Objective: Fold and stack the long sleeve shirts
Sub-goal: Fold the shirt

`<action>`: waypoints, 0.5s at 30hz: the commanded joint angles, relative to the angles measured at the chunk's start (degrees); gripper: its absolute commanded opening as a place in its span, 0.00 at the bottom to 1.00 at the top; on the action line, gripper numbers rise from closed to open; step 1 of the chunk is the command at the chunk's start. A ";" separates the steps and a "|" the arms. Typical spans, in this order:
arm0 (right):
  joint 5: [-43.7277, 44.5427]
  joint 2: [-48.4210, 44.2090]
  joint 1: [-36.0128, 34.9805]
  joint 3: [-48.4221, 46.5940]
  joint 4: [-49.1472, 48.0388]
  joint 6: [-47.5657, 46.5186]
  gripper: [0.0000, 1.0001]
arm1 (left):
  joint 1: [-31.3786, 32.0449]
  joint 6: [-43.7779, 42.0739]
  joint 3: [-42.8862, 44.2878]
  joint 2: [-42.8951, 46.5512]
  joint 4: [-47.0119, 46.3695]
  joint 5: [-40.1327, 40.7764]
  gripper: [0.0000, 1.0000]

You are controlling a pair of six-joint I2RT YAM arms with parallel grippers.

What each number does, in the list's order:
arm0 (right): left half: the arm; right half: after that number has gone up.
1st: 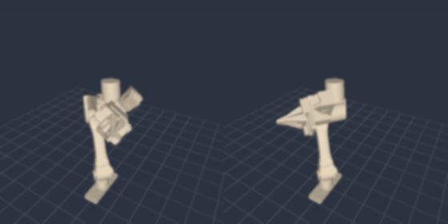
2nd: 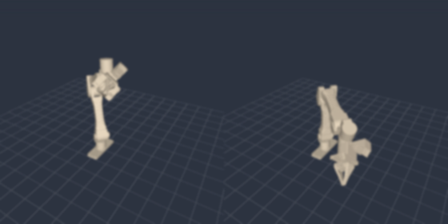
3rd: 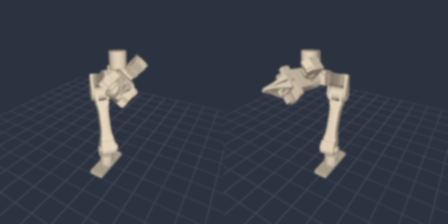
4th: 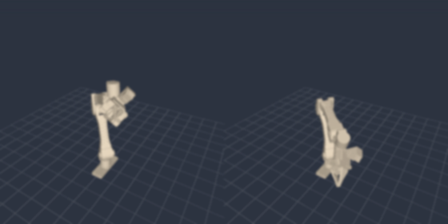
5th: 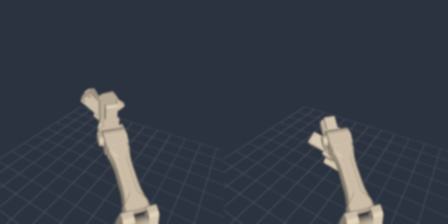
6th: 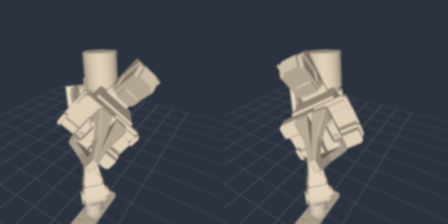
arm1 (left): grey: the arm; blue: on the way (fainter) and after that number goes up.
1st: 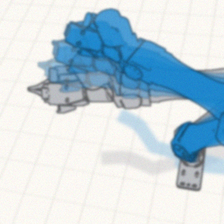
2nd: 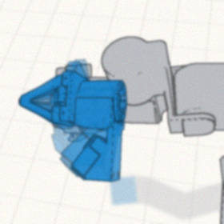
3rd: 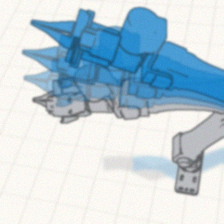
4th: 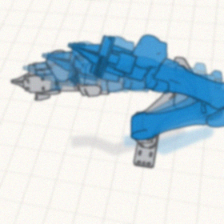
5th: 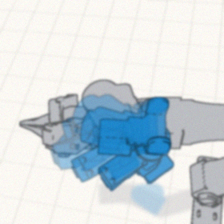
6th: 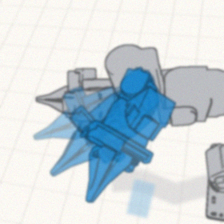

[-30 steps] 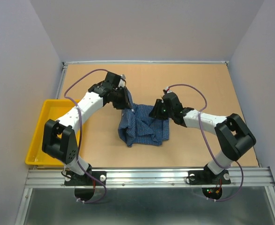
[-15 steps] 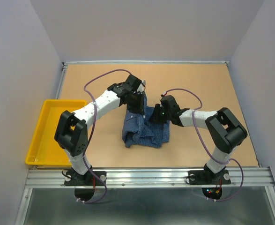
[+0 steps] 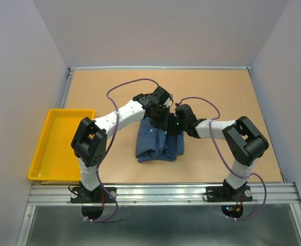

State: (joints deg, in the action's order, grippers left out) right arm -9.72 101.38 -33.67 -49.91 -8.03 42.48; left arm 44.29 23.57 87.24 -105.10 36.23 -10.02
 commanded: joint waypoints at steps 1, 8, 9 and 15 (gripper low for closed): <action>0.31 2.06 0.10 0.95 1.62 -0.03 0.32 | 0.79 2.17 2.94 0.25 -1.33 -0.44 0.00; 0.49 2.15 0.01 1.31 1.00 0.32 0.32 | 1.23 4.99 0.30 1.29 -4.67 -1.59 0.06; 0.49 2.06 0.10 1.39 1.00 0.50 0.32 | 1.23 5.34 0.12 1.56 -5.02 -1.15 0.06; 1.63 -0.48 0.10 1.92 0.91 0.50 0.35 | 1.15 7.80 -0.23 4.99 -7.14 0.09 0.14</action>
State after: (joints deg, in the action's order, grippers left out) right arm -10.17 101.43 -33.34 -49.87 -8.21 43.55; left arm 44.53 28.23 86.96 -105.21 35.42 -8.45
